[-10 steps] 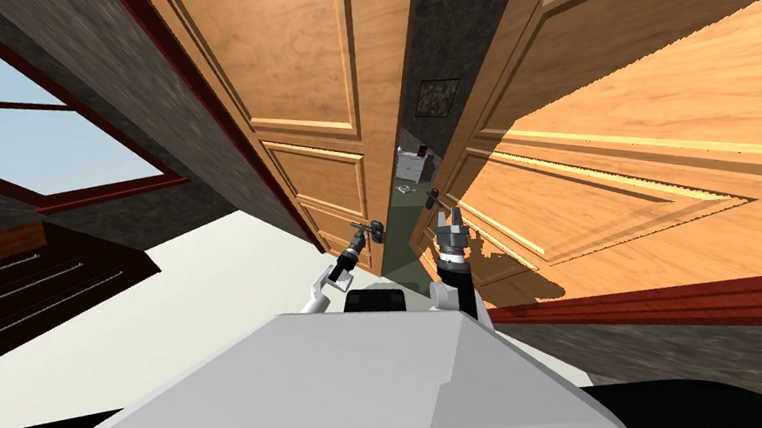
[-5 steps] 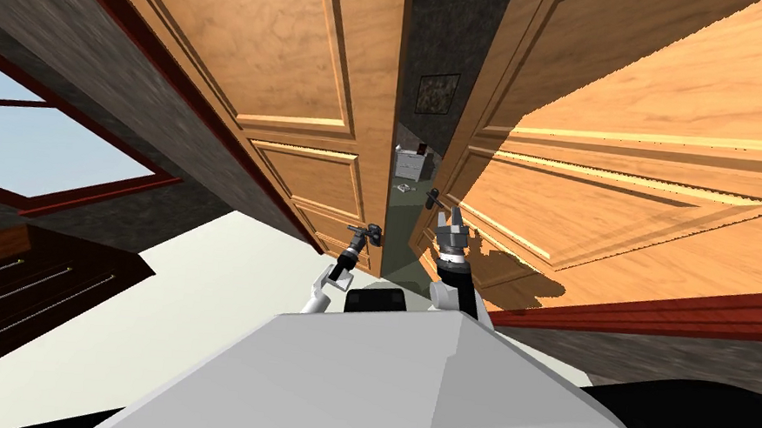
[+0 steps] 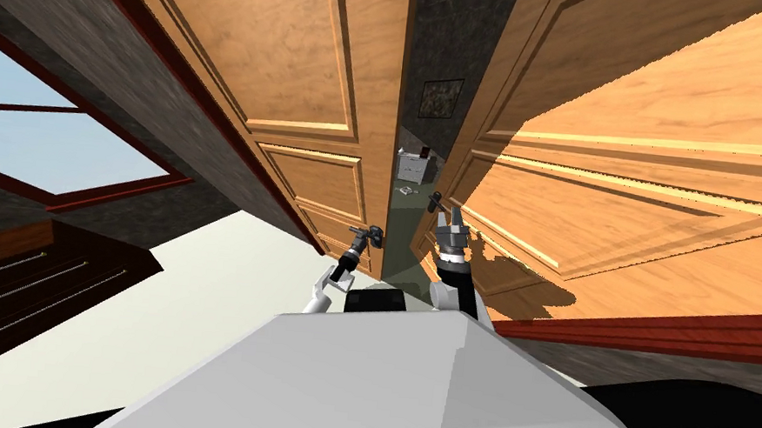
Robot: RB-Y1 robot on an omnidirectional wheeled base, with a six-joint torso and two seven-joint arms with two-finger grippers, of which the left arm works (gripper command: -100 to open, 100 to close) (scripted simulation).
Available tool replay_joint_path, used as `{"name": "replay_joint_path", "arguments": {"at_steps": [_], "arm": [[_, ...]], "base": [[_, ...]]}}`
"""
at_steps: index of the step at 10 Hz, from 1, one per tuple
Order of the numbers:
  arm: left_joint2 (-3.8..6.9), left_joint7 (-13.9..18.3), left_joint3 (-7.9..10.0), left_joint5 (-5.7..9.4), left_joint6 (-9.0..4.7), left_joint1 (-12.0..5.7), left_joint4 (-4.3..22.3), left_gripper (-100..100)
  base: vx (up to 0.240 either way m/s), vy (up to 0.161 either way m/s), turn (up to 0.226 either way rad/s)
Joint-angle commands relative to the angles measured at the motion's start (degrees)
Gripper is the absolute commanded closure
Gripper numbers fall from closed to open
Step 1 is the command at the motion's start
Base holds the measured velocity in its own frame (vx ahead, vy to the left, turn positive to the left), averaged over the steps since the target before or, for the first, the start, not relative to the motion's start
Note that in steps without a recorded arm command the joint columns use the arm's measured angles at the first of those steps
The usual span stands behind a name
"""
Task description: Push the door open
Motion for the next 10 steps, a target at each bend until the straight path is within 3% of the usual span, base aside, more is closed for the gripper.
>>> {"name": "replay_joint_path", "arguments": {"at_steps": [1,10], "arm": [[-0.09,-0.8,0.17,0.79,-0.38,-1.17,0.5,100],[-1.47,-5.3,-2.39,4.87,-0.46,-4.63,4.7,100]], "base": [[0.155,-0.094,0.224],[0.134,-0.081,0.191]]}}
